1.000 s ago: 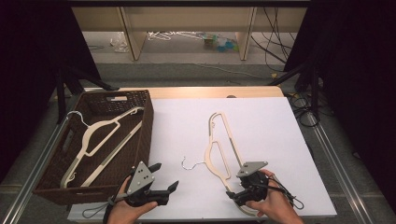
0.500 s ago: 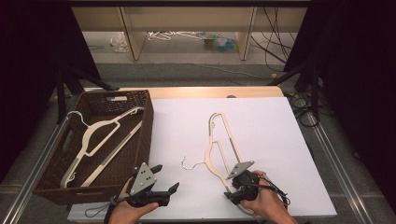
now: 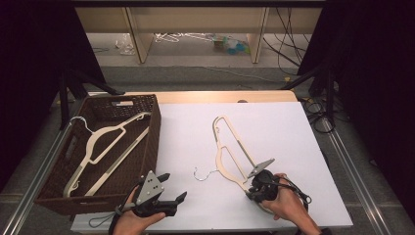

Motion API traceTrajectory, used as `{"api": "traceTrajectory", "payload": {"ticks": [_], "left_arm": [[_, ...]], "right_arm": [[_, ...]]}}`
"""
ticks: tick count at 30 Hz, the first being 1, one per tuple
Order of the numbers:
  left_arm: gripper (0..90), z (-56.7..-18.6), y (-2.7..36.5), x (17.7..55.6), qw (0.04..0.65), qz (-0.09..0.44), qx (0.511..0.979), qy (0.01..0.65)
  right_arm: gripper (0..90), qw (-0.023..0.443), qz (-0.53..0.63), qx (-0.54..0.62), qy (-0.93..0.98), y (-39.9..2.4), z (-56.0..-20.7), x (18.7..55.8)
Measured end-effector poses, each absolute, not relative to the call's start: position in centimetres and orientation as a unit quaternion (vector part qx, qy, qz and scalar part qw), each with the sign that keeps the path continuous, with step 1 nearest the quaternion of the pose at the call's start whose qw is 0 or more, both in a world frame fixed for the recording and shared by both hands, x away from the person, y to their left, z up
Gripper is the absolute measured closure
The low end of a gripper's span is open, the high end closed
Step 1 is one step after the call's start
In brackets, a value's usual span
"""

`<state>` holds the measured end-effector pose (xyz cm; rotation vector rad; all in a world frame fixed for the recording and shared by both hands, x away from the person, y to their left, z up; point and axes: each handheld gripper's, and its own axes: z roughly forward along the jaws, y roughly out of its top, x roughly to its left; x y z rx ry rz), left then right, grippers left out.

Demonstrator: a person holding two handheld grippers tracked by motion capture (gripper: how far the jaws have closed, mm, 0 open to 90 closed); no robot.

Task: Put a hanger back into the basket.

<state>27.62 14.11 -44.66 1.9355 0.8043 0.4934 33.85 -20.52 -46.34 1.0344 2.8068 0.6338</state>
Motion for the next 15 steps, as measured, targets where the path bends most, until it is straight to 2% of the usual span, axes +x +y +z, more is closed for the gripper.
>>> {"api": "traceTrajectory", "payload": {"ticks": [2, 6, 15], "left_arm": [[21.6, -44.8, 14.0, 27.6, 0.472, 0.199, 0.793, 0.330], [21.6, -44.9, 13.9, 27.7, 0.471, 0.198, 0.795, 0.325], [22.2, -44.8, 14.1, 27.6, 0.465, 0.206, 0.798, 0.322]], "right_arm": [[75.8, 0.040, 0.209, 0.343, 0.915, -20.5, -46.3, 33.9], [67.2, 0.041, 0.203, 0.349, 0.914, -20.0, -46.4, 33.7], [75.3, 0.060, 0.172, 0.309, 0.934, -19.4, -46.2, 33.8]]}}
